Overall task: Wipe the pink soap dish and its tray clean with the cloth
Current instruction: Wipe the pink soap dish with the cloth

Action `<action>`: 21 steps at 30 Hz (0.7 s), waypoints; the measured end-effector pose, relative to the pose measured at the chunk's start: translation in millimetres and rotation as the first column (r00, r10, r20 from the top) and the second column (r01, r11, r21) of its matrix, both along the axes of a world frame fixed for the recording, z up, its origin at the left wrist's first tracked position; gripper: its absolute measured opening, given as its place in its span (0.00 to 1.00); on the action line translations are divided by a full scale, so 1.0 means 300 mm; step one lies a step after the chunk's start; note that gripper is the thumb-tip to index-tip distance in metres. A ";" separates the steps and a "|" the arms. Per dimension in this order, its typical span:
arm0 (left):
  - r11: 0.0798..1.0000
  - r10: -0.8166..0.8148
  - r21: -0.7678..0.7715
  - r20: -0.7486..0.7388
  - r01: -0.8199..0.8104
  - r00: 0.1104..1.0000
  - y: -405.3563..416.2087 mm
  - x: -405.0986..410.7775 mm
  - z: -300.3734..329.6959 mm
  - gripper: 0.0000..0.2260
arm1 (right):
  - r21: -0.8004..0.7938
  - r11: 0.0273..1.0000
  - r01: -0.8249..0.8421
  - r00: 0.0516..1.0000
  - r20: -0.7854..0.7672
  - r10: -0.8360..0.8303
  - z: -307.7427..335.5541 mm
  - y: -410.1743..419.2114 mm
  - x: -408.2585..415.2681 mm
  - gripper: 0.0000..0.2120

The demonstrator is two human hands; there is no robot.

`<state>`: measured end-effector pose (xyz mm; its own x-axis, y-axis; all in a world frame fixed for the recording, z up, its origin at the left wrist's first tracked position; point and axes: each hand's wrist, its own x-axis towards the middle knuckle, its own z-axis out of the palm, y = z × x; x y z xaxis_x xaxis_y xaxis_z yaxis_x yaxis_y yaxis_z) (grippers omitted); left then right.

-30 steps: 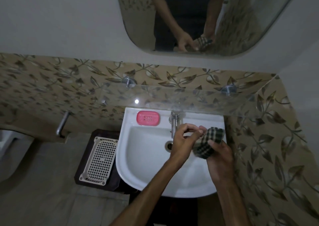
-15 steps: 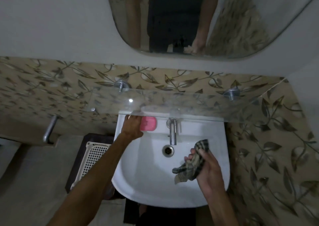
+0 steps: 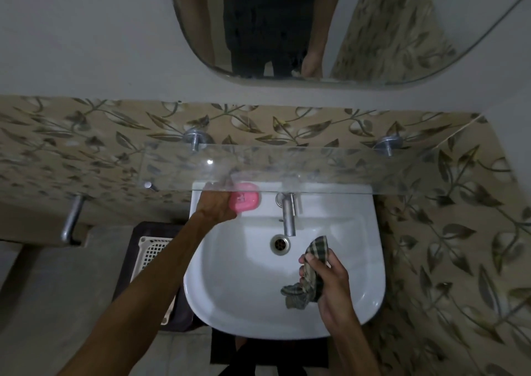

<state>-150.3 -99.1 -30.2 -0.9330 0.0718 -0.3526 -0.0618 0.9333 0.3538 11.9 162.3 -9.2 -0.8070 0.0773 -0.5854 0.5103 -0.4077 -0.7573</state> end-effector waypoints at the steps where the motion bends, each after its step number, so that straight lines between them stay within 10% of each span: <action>1: 0.999 -0.023 0.024 0.027 0.022 0.999 -0.005 -0.002 -0.001 0.26 | 0.010 1.000 -0.008 1.000 0.007 0.008 -0.003 -0.004 0.000 0.10; 11: 0.993 -0.053 0.100 -0.155 0.069 0.987 -0.027 0.083 0.001 0.31 | 0.127 0.992 0.019 1.000 -0.001 -0.019 -0.009 -0.064 -0.015 0.02; 21: 0.777 0.226 0.629 -0.261 -0.012 0.939 0.162 0.384 0.160 0.39 | 0.241 0.966 0.097 0.995 -0.051 -0.087 0.099 -0.164 -0.101 0.10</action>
<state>-35.0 -50.6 17.9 -0.9982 0.0520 0.0303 0.0524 0.5034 0.8625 -18.4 113.0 20.3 -0.8120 0.2886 -0.5074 0.4465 -0.2529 -0.8583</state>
